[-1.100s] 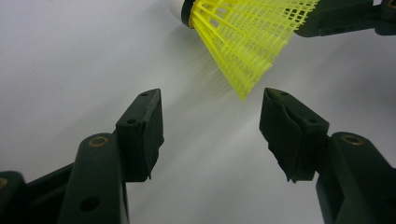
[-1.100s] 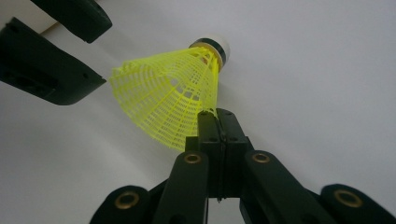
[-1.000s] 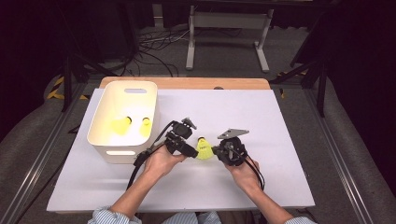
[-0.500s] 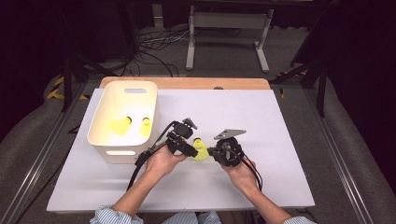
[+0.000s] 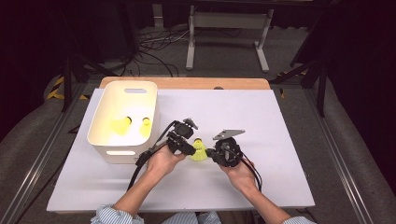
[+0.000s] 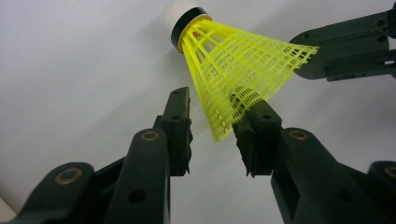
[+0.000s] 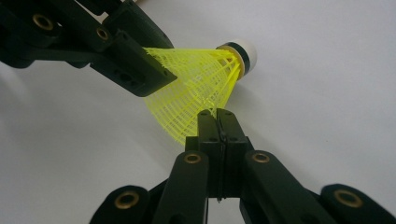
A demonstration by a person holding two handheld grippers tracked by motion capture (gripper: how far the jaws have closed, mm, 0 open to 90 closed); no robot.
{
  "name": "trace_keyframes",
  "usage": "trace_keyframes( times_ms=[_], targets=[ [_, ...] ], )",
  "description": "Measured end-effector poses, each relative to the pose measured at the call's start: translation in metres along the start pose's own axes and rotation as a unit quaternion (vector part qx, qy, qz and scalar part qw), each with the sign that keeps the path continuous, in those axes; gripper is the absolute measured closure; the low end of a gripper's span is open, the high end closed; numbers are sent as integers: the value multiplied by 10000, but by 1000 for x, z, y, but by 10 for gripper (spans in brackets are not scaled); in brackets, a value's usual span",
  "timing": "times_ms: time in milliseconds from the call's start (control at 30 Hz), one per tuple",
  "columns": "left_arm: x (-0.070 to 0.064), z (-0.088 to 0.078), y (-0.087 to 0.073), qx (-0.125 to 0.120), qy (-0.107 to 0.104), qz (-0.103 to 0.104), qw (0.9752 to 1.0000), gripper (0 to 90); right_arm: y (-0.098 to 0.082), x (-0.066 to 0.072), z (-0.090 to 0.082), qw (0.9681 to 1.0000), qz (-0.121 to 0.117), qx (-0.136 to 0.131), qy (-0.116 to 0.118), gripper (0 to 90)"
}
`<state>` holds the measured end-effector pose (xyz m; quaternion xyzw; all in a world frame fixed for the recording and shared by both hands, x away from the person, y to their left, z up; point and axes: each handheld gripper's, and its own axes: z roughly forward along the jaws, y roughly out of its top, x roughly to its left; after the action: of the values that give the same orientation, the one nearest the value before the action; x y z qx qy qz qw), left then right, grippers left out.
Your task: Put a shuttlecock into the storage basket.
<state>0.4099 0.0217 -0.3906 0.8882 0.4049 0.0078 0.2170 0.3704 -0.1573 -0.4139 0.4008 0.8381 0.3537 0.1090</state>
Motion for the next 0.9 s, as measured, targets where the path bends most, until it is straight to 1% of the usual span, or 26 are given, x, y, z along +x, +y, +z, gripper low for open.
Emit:
trace_keyframes(
  times_ms=[100,133,200,333,467,633,700,800,900],
  targets=[
    [0,-1,0,-16,17,15,10000,762,0,0,1,10000,2,-6,36,900],
    [0,-1,0,-15,42,37,10000,762,0,0,1,10000,12,-7,51,900],
    [-1,-2,0,-31,69,37,10000,791,1,1,1,10000,9,-3,67,900],
    [0,-4,0,-54,173,102,9998,844,1,1,1,10000,8,10,86,899],
    [-1,-5,1,-85,222,106,9997,882,1,1,1,9999,16,-23,115,876],
    [-2,-6,2,-105,285,113,9995,889,0,2,0,9999,-28,-62,147,784],
    [-2,-6,3,-83,301,123,9994,890,-1,3,0,9999,-39,-65,150,722],
    [-2,-6,4,-58,344,141,9993,891,-2,3,-1,9998,-29,-72,183,666],
    [-1,-7,4,-64,356,112,9993,892,-5,3,-3,9998,-94,-80,181,598]
  ],
)
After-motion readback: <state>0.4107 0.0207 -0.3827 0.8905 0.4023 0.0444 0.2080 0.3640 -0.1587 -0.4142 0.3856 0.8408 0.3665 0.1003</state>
